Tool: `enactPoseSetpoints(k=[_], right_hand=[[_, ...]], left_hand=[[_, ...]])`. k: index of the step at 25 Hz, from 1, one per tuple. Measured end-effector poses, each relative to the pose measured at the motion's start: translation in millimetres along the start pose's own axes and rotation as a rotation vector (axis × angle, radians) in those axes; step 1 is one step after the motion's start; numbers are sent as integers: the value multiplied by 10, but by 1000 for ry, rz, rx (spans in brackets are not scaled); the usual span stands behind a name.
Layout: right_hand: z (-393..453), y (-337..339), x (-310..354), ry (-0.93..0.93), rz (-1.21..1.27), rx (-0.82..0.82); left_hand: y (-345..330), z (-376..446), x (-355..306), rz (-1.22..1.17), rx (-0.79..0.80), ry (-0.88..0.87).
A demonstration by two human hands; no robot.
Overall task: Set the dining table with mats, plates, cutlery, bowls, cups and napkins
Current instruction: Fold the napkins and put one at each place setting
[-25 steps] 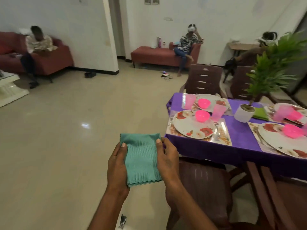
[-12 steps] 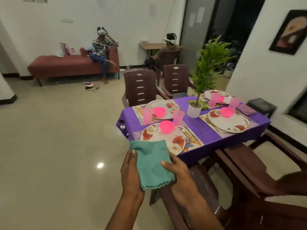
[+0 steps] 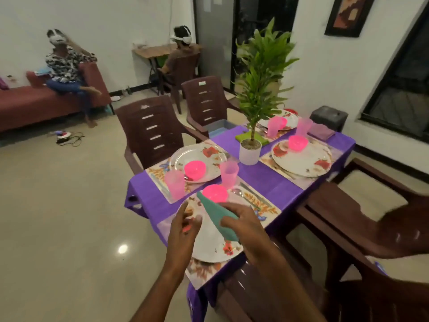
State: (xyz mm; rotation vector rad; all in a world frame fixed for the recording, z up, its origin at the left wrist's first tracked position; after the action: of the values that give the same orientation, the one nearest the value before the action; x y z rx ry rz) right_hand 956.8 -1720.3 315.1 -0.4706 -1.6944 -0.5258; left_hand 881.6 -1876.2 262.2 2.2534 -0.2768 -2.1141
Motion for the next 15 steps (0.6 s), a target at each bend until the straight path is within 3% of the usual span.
enactPoseSetpoints(k=[2, 5, 8, 11, 15], right_hand=[[242, 7, 47, 14, -60, 6], [532, 163, 77, -14, 46, -7], [839, 493, -14, -57, 159, -140], [1089, 770, -273, -163, 425, -355], [1191, 703, -590, -221, 669, -521]], left_hand=[[-359, 290, -153, -27, 163, -6], [-787, 624, -315, -45, 327, -24], [-1151, 1029, -407, -43, 398, -56], [-1592, 1353, -460, -47, 465, -71], [-2103, 1613, -393, -83, 609, 10]])
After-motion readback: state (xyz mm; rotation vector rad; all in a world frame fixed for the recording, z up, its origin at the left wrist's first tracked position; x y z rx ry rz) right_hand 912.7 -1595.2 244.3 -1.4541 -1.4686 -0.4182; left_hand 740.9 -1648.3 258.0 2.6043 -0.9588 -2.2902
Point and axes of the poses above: each hand's wrist, its own z-axis towards the middle knuckle, its own y-axis out of the back of the hand, x = y × z, the point moved 7 cm from there along z, towards the middle knuckle, and after that the axes turned 13 degrees about -x, right-handed, at the moved point
